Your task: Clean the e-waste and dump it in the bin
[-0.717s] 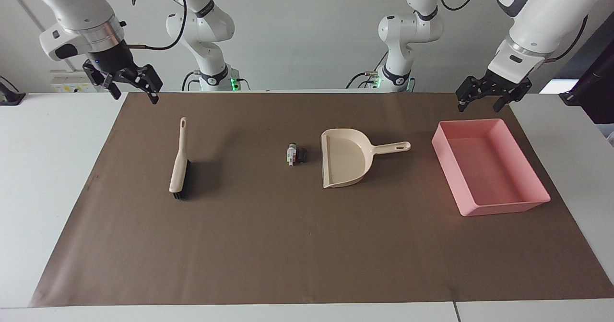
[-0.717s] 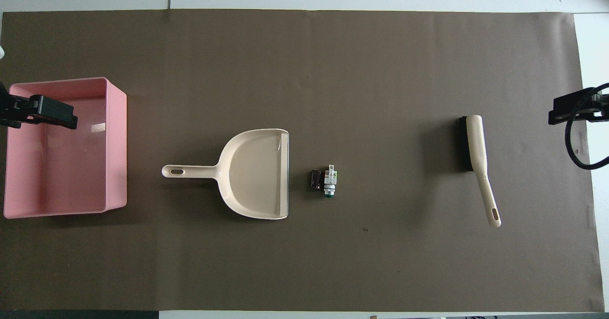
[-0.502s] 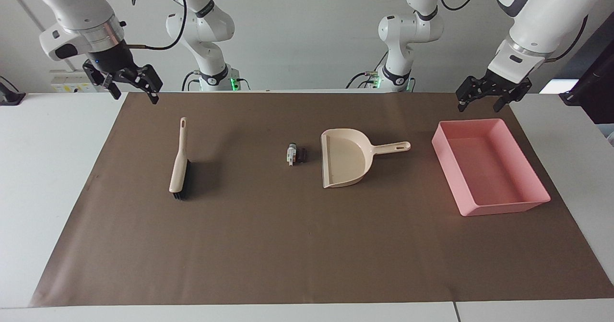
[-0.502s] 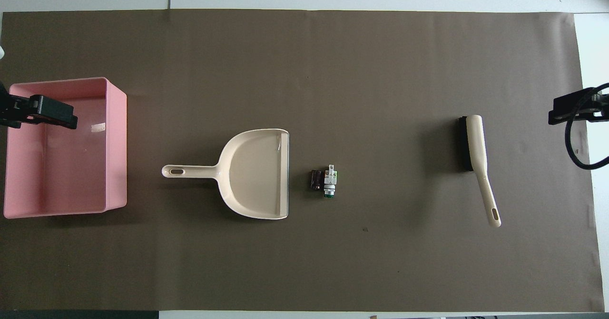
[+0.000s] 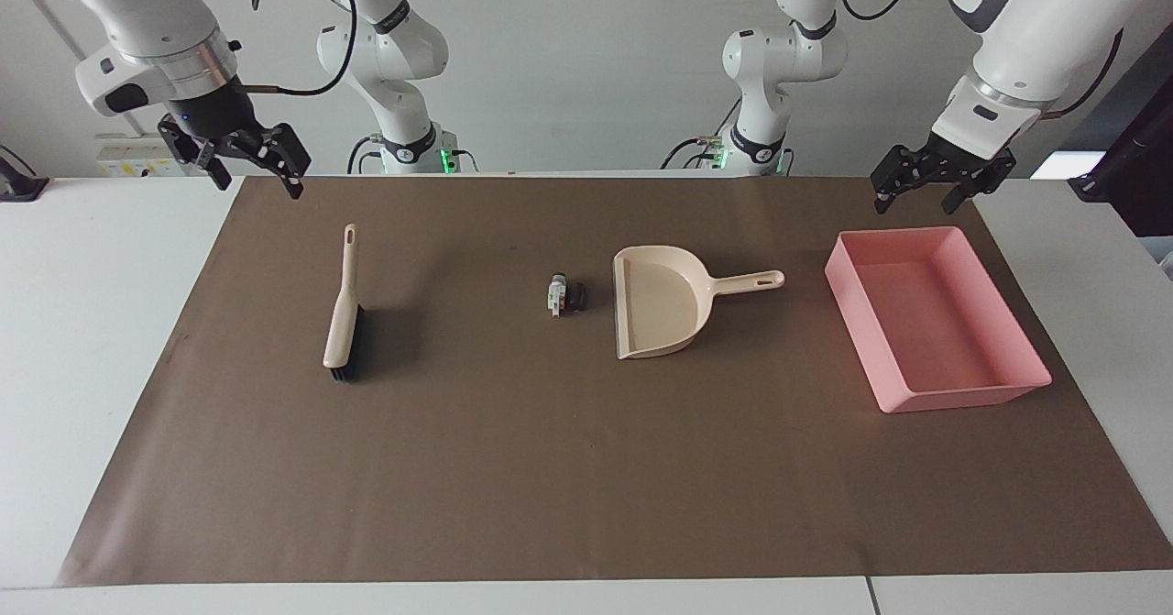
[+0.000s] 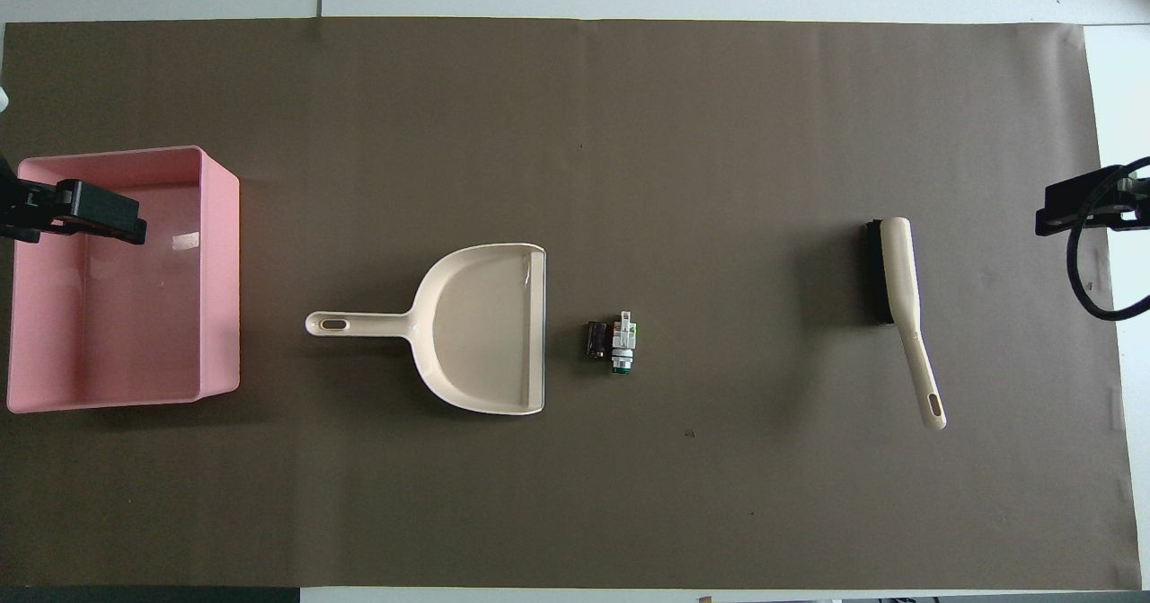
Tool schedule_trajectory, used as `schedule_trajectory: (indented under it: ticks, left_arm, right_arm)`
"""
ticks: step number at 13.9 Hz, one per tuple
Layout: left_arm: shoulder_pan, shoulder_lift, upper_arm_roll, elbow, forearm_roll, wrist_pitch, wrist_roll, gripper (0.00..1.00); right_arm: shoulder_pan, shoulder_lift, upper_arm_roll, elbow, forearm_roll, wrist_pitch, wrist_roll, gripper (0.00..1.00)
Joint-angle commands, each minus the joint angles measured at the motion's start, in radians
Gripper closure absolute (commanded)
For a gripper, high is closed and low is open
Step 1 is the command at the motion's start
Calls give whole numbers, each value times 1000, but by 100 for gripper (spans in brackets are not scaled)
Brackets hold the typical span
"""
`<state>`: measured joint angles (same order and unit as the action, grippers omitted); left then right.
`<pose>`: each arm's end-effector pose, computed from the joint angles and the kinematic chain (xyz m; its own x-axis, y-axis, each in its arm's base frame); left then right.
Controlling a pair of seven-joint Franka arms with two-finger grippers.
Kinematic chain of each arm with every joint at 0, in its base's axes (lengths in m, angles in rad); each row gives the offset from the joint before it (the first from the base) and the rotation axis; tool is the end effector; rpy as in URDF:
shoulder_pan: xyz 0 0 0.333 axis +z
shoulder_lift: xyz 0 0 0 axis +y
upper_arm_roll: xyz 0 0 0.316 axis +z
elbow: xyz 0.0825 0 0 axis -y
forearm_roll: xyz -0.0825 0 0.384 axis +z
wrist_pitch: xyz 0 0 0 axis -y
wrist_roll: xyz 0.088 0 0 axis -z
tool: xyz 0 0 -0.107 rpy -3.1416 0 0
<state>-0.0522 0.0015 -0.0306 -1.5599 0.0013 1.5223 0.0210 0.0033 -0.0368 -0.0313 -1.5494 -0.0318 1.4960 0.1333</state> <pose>0.5481 -0.0453 0.6246 0.9939 -0.1035 -0.0391 -0.1036 -0.9946 -0.0004 0.5353 -0.0189 0.6481 0.9866 -0.1628 -0.0124 -0.1624 -0.9862 0.0325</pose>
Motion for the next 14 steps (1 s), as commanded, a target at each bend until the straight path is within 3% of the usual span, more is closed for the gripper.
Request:
schedule_trajectory:
  ticks: [1, 4, 8, 10, 14]
  left_arm:
    - [-18, -17, 18, -19, 0, -36, -4, 1]
    - [-27, -17, 11, -19, 0, -42, -1, 1]
    - [-28, -18, 5, -20, 0, -19, 17, 1]
    - [-28, -20, 5, -29, 0, 12, 112, 1]
    - [-38, -67, 3, -126, -1, 108, 455, 1]
  right_arm:
    - [-8, -20, 4, -46, 13, 29, -20, 0]
    - [-3, -46, 4, -133, 15, 90, -18, 0]
    - [-3, -158, 4, -469, 33, 317, -53, 1]
    - [-12, -153, 2, -559, 39, 378, -80, 1]
    - [-12, -141, 2, -779, 59, 646, -83, 1]
